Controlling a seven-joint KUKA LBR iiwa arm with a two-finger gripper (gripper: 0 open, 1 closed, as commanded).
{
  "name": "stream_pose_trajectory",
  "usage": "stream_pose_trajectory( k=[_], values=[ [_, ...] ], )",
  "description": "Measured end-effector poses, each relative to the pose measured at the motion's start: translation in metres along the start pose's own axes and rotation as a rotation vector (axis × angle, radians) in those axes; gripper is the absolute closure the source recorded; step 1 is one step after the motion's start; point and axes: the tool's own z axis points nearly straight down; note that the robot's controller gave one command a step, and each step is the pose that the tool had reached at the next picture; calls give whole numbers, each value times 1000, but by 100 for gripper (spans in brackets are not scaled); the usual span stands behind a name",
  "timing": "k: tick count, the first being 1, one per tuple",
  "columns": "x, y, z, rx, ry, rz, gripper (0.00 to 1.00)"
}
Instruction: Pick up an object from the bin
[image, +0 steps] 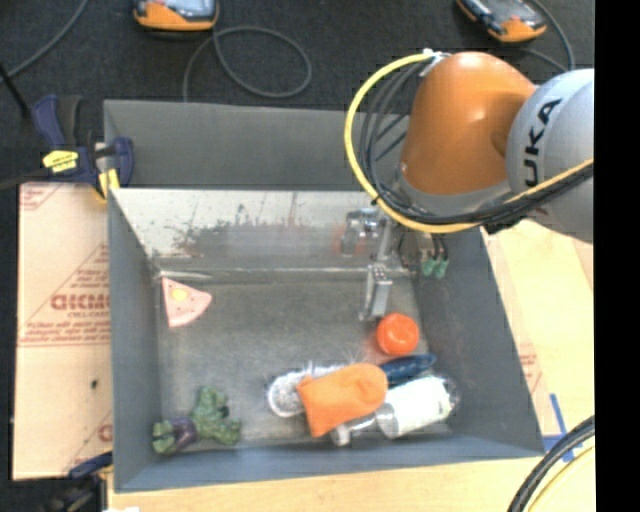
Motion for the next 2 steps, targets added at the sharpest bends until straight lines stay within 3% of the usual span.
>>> stream_pose_trajectory(
  k=[1,2],
  values=[
    [5,7,1,0,-33,-16,0],
    [5,7,-12,0,-2,8,0]
  ],
)
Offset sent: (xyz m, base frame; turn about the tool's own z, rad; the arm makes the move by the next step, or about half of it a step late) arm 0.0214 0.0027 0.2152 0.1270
